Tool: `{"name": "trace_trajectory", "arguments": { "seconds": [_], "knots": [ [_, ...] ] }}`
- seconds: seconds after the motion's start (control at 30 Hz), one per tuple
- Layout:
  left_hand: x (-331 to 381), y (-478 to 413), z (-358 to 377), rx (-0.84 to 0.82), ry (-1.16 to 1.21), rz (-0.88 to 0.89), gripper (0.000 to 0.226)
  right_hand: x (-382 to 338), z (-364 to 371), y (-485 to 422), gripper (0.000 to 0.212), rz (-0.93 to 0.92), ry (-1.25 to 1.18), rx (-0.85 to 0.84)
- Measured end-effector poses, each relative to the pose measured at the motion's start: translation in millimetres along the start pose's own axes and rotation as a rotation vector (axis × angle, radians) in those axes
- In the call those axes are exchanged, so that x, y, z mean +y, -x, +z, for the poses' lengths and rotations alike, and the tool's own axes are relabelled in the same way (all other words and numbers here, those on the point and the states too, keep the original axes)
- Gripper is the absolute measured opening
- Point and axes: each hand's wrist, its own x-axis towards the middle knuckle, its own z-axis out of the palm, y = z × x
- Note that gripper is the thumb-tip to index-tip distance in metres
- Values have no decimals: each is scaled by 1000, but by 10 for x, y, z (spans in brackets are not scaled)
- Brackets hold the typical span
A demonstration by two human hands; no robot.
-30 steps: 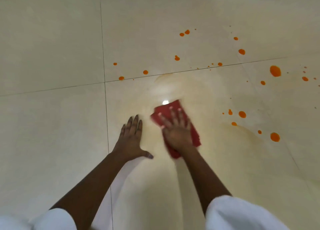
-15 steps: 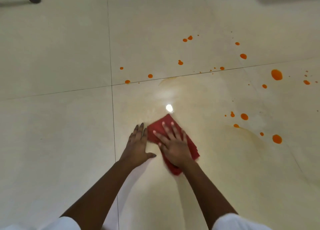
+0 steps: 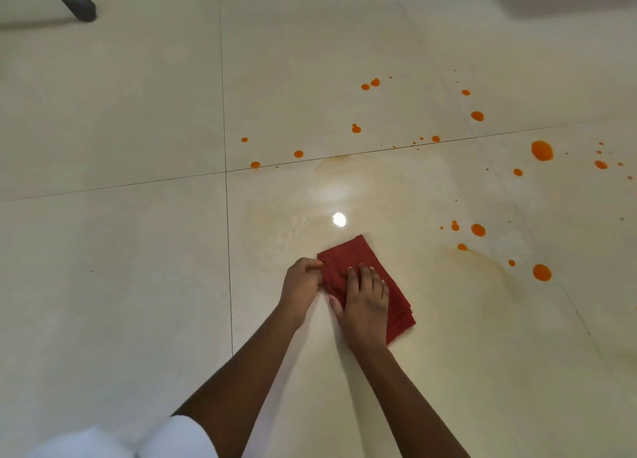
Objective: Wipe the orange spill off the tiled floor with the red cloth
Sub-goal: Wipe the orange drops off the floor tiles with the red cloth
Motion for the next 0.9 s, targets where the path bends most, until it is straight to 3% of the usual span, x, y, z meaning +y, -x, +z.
{"name": "trace_trajectory", "arguments": {
  "seconds": [0.1,0.2,0.3,0.37,0.47,0.63,0.73,0.83,0.9],
  "knots": [
    [-10,34,-16,31,-97,53,26,22,-48,-30,41,-10,-25,32],
    [-25,42,-159,122,-578,247,40,25,-179,-138,14,0,-69,88],
    [-92,7,-362,-8,-1118,438,57,-23,-315,-244,20,96,-216,6],
    [-151,-15,-440,-120,-1320,437,66,-46,-275,-152,24,40,-92,-45],
    [-220,-41,-486,-191,-1408,421,72,-71,-157,-20,45,-29,116,-116],
    [-212,-73,-513,-199,-1436,435,72,-140,-177,-93,10,-41,162,-29],
    [-217,-61,-551,-207,-1451,438,70,-183,-363,-73,10,42,-263,-102],
    [-217,-57,-591,-221,-1456,432,72,10,-698,-293,9,459,-971,-232],
    [-200,-62,-602,-221,-1474,433,73,341,-839,-503,14,588,-1261,-256]
  ]
}}
